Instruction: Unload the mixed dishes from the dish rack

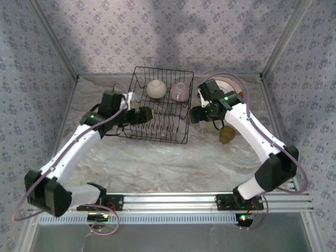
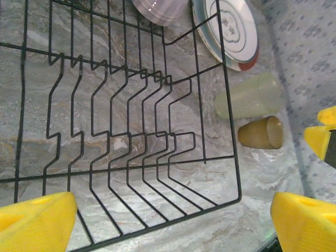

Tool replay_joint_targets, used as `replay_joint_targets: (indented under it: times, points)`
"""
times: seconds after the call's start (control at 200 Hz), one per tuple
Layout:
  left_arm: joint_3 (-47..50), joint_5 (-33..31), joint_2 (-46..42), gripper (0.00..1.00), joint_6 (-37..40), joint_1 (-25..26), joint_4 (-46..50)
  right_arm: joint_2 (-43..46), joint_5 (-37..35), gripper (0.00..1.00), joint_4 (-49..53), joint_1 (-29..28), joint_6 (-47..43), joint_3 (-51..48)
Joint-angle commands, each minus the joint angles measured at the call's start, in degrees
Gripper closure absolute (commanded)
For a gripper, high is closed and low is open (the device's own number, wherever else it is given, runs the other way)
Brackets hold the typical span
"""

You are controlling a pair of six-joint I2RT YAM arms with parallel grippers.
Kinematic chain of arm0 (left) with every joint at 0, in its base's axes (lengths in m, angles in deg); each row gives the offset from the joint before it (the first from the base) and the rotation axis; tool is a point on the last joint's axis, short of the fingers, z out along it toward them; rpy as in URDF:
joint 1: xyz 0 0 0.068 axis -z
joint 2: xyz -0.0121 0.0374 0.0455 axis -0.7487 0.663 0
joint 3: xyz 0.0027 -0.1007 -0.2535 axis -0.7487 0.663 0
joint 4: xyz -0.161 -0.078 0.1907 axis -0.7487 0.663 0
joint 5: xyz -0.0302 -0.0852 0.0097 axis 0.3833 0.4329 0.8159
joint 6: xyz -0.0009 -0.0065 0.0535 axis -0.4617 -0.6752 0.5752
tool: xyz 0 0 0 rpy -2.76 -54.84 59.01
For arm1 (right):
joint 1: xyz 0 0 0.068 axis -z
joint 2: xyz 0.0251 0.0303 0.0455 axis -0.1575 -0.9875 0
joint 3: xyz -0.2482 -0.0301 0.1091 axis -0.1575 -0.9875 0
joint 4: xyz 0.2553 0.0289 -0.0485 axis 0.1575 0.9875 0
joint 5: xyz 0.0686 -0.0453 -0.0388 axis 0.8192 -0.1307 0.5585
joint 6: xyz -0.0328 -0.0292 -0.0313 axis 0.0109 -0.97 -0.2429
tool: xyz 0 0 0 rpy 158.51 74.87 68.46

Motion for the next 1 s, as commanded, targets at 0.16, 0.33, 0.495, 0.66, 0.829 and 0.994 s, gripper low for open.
replay_joint_targets:
  times: [0.16,0.33,0.495,0.66,0.829,0.994]
  points:
    - [-6.04,-9.98,8.77,0.05,2.54,2.74,4.13,-8.40,7.80,0.10,-7.11,-0.24,1.94,1.92]
    - [-6.32,-11.45,12.89,0.05,3.73,3.30,5.14,-10.75,9.08,0.02,-9.75,-0.13,2.42,1.76]
    - [-4.98,-12.77,14.27,0.05,4.63,4.37,5.93,-11.92,9.93,0.00,-11.14,-0.14,2.61,1.41]
    - [-2.06,-13.52,14.17,0.04,4.72,5.09,5.90,-12.64,10.16,0.00,-12.37,-0.24,2.58,0.55]
    - [1.98,-14.29,12.65,0.04,4.63,5.48,5.45,-13.09,10.24,0.00,-13.39,-0.37,2.67,-0.75]
    - [5.03,-14.11,11.11,0.04,4.46,6.01,5.27,-12.90,9.94,0.00,-14.23,-0.54,2.89,-1.62]
